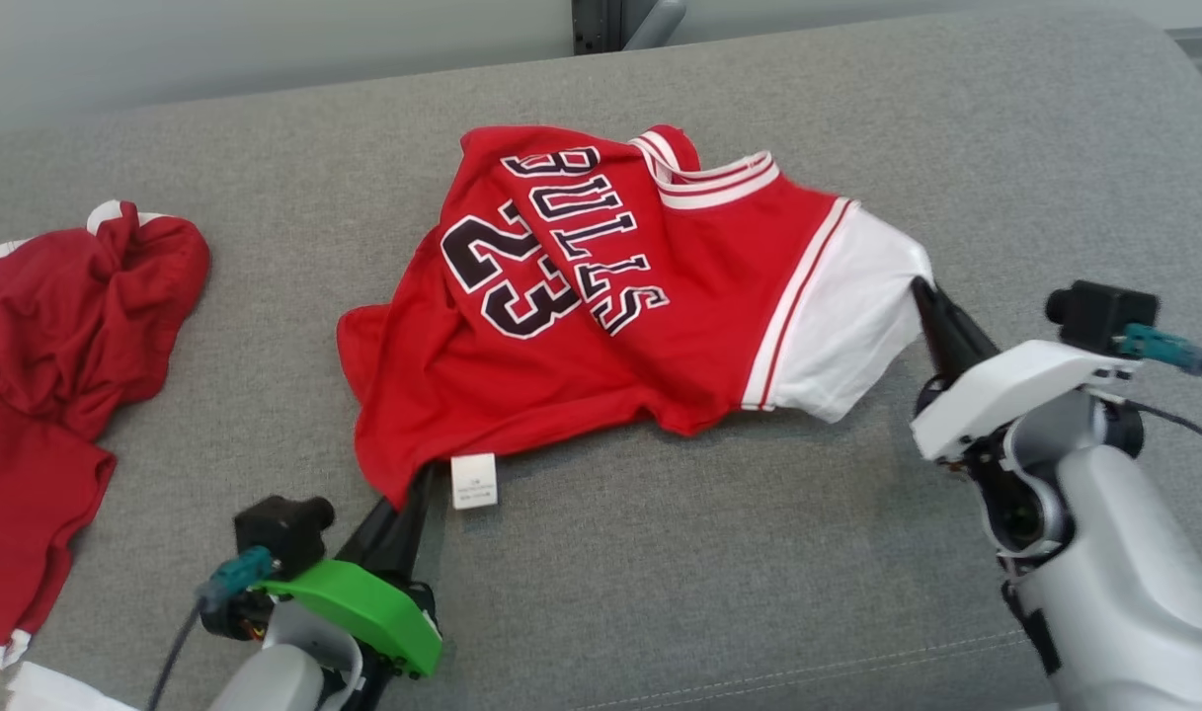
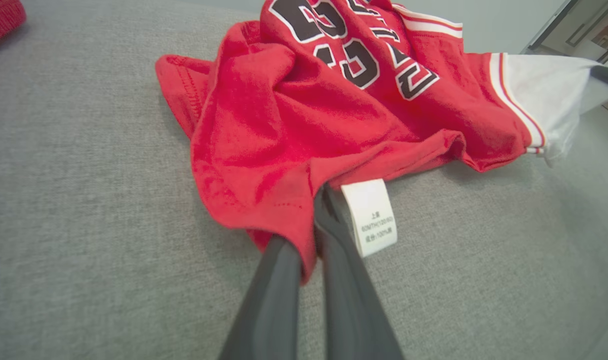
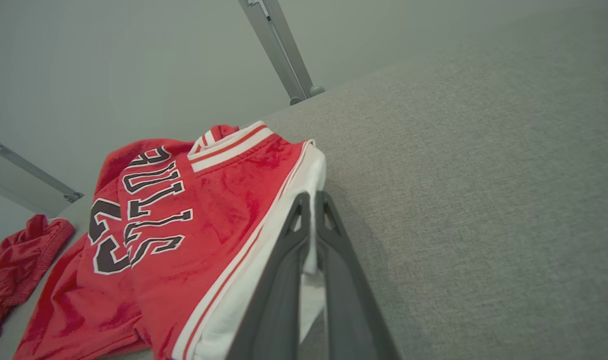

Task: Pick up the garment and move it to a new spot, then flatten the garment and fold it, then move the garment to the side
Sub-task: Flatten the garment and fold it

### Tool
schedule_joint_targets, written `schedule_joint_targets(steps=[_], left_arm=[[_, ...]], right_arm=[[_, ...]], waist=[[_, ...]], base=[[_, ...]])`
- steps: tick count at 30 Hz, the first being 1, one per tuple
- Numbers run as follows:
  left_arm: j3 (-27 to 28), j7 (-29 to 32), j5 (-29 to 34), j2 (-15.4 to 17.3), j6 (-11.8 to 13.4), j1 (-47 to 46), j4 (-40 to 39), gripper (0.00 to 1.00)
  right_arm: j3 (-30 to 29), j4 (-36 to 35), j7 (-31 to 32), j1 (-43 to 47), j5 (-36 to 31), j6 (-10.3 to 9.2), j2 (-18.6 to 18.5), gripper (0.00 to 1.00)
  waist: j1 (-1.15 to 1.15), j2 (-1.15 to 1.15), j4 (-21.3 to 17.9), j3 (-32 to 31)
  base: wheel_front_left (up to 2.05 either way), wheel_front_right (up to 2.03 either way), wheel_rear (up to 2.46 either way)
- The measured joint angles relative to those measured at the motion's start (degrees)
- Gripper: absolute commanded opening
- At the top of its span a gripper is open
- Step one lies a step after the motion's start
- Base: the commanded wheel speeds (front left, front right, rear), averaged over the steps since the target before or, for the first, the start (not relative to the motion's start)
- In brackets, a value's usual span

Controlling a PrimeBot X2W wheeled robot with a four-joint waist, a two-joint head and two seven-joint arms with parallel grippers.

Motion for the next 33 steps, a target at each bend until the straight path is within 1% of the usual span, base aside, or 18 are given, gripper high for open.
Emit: schedule_joint_targets(steps=[3,6,8,11,14,16,18,20,23,25,28,30,33], left_arm=[[1.12,3.35,-6.26,3.82,0.00,1.60,-9.75,0.00],[3.28,8.03,-10.25,8.51,0.02,3.65,-20.46,0.00],[4.86,11.28,-12.71,10.82,0.65,4.39,-28.62,0.00],[6.75,16.05,-15.71,13.28,2.55,4.38,-39.73,0.00],[8.46,20.45,-18.14,15.11,4.71,2.43,-47.95,0.00],[9.82,23.05,-19.85,15.49,6.11,-0.48,-51.69,0.00],[10.69,26.05,-22.17,15.82,6.99,-4.23,-53.91,0.00],[11.38,29.26,-23.53,16.57,7.69,-8.98,-54.12,0.00],[11.40,34.15,-23.72,18.12,8.25,-18.13,-50.69,0.00],[11.02,36.77,-23.49,18.14,8.46,-24.84,-46.53,0.00],[9.87,39.32,-21.80,17.25,8.40,-35.48,-38.41,0.00],[8.99,39.96,-20.12,16.51,7.87,-42.33,-31.92,0.00],[8.39,38.27,-16.46,15.04,6.86,-51.94,-21.08,0.00]], right_arm=[[-2.36,-11.79,3.91,3.88,7.46,-0.02,-3.21,0.00],[-7.48,-23.32,7.49,7.58,13.27,-0.04,-4.72,0.00],[-11.47,-31.12,9.90,9.29,16.71,-0.04,-4.25,0.00],[-16.60,-41.07,14.01,10.05,20.01,-0.05,-2.81,0.00],[-20.96,-48.07,18.58,8.79,22.38,-0.05,-0.94,0.00],[-23.59,-50.52,21.46,5.41,23.64,-0.05,0.01,0.00],[-25.83,-51.43,24.13,0.86,23.02,-0.05,0.45,0.00],[-27.27,-50.92,26.83,-4.28,21.30,-0.05,0.59,0.00],[-27.93,-46.96,30.52,-13.02,16.90,-0.05,1.12,0.00],[-27.71,-43.09,32.08,-19.18,14.01,-0.05,1.59,0.00],[-26.49,-36.51,31.84,-28.28,8.27,-0.05,2.10,0.00],[-25.55,-31.44,30.12,-34.25,4.66,-0.05,2.46,0.00],[-24.39,-23.09,25.41,-43.07,0.86,-0.04,2.99,0.00]], waist=[[0.00,0.00,-0.55,-1.15],[0.00,0.00,-1.16,-2.20],[0.00,0.00,-1.58,-2.75],[0.00,0.00,-2.21,-3.24],[0.00,0.00,-2.73,-3.25],[0.00,0.00,-2.96,-2.81],[0.00,0.00,-3.16,-2.14],[0.00,0.00,-3.36,-1.22],[0.00,0.00,-3.66,0.75],[0.00,0.00,-3.86,2.43],[0.00,0.00,-4.16,5.43],[0.00,0.00,-4.38,7.68],[0.01,0.00,-4.70,11.16]], base=[[0.00,0.00,0.00],[0.00,0.00,0.00],[0.00,0.00,0.00],[0.00,0.00,0.00],[0.00,0.00,0.00],[0.00,0.00,0.00],[0.00,0.00,0.00],[0.00,0.00,0.00],[0.00,0.00,0.00],[0.00,0.00,0.00],[0.00,0.00,0.00],[0.00,0.00,0.00],[0.00,0.00,0.00]])
